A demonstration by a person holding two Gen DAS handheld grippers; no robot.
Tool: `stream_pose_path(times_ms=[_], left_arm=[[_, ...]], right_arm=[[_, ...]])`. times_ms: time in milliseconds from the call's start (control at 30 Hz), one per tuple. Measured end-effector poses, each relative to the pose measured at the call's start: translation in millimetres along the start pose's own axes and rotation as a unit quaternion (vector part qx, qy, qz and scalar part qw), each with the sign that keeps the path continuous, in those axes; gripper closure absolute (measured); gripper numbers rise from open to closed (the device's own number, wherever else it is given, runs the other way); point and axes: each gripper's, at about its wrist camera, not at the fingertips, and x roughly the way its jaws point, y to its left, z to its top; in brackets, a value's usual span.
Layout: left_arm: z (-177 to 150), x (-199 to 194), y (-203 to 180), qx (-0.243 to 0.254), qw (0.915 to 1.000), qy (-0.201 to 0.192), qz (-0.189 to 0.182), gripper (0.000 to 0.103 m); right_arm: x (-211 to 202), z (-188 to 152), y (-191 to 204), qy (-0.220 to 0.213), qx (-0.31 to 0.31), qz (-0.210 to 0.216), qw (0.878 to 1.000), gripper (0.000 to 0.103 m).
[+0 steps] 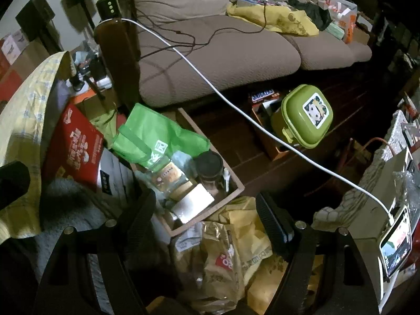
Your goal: Organize objects
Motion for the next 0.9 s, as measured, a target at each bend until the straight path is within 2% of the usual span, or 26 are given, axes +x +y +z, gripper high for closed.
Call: stream_pose_path(times_ms=[100,233,500,900], left_arm=[[0,0,0,0.002,1.0000,-0.001,0.006,0.000],[-2,-4,-5,0.022,0.9991,-0.013,0.033,0.000],[-1,-6,-3,0.020,0.9994,-0.012,0.025,0.000],[-2,-10,-14,0.048,0.9979,-0.019,0.040,0.000]], right_arm=[[1,0,0,0.003,-0.002,0.001,1.000,0.023],[0,1,0,0.001,-0.003,0.003,1.000,0.023],[-1,0,2,0.002,-0.005,0.003,1.000,0.023],[-2,0,4,0.001,-0.004,0.007,1.000,0.023]])
